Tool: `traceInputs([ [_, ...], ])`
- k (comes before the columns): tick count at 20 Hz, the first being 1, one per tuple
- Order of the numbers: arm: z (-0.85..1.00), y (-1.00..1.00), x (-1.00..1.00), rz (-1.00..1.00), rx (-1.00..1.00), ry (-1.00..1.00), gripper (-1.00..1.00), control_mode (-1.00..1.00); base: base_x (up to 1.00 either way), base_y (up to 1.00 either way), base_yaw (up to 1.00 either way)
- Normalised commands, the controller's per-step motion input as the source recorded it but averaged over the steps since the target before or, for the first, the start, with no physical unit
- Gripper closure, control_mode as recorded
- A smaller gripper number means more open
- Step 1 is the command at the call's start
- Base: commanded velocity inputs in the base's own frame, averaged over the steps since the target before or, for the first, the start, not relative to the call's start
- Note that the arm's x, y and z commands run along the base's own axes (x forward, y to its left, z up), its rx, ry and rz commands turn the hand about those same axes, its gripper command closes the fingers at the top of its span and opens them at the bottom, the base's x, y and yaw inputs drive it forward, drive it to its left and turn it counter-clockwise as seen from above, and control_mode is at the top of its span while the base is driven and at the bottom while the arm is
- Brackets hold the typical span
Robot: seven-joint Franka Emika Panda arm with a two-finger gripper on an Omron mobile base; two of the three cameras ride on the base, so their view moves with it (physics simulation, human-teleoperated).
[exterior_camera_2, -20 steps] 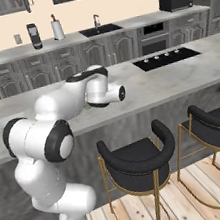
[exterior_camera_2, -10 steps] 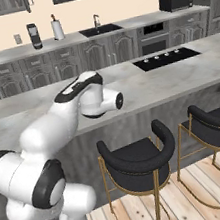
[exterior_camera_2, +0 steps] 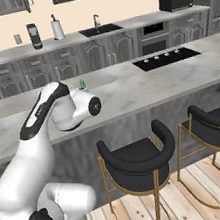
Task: Get the candle and the beer from the cabinet and move them to the dining counter.
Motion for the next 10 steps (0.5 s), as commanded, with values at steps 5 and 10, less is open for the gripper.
traceInputs([
  [5,0.3,0.59,-0.55,-0.03,0.0,0.25,-1.0,-1.0,0.0,0.0,0.0],
  [10,0.31,0.58,-0.48,-0.05,0.0,0.3,-1.0,-1.0,0.0,0.0,0.0],
])
